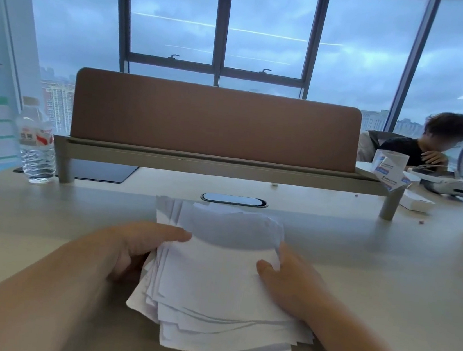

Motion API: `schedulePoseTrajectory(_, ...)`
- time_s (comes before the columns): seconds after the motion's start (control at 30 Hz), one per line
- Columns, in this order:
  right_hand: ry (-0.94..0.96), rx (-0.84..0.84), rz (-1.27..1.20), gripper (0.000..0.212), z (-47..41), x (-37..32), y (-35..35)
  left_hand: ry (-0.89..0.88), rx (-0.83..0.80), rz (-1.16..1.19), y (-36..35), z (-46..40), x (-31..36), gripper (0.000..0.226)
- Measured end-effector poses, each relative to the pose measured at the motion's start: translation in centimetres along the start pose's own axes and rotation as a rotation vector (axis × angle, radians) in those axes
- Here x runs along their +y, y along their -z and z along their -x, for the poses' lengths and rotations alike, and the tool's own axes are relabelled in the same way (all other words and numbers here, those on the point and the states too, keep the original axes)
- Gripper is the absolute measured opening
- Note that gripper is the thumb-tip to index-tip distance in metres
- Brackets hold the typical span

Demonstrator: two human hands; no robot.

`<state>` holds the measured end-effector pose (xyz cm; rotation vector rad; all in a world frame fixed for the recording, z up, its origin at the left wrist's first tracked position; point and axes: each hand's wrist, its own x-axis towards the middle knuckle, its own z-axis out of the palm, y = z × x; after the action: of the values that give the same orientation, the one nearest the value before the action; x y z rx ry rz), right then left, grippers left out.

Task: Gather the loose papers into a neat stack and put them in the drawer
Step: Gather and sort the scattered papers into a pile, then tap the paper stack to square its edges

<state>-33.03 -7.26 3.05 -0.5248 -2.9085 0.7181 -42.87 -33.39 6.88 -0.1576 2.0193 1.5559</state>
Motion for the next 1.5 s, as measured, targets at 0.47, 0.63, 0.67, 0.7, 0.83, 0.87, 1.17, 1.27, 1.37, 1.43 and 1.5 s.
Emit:
schedulePoseTrajectory(0.47,0.12,-0.042,-0.17,0.072,-2.1,0.8,-0.1,-0.412,0.266,-0.156,-0.9,-3.8,-0.3,0.025)
schedulePoseTrajectory(0.63,0.039,0.03,-0.596,0.07,-2.2,1.4,0.1,-0.539,0.236,0.096,-0.9,-3.9,-0.6,0.023)
schedulePoseTrajectory(0.67,0.035,0.032,-0.655,0.056,-2.3,1.6,0.2,-0.562,0.229,0.14,-1.0,-3.8,-0.5,0.021)
schedulePoseTrajectory(0.7,0.03,0.029,-0.722,0.033,-2.1,1.4,0.4,-0.588,0.219,0.17,-1.3,-3.6,-0.4,0.019)
schedulePoseTrajectory(0.83,0.05,0.061,-0.908,0.03,-1.9,1.2,0.6,-0.67,0.225,0.237,-1.9,-2.7,0.1,0.026)
schedulePoseTrajectory(0.87,0.072,0.078,-0.931,0.033,-1.6,1.2,0.8,-0.683,0.217,0.25,-2.1,-2.4,0.3,0.027)
schedulePoseTrajectory(1.17,0.242,0.373,-0.889,0.055,-0.1,0.0,2.7,-0.855,0.169,0.311,-2.7,1.2,2.2,0.038)
schedulePoseTrajectory(1.27,0.281,0.51,-0.831,0.052,0.6,-0.9,4.0,-0.926,0.19,0.316,-3.0,2.9,3.5,0.044)
schedulePoseTrajectory(1.37,0.305,0.625,-0.798,0.051,1.3,-1.7,4.8,-0.979,0.191,0.327,-3.1,4.0,4.7,0.046)
schedulePoseTrajectory(1.43,0.296,0.662,-0.816,0.044,1.6,-2.0,5.1,-0.975,0.189,0.329,-3.3,4.4,5.5,0.048)
schedulePoseTrajectory(1.5,0.268,0.68,-0.843,0.035,1.5,-2.3,5.2,-0.958,0.183,0.322,-3.6,4.2,6.1,0.051)
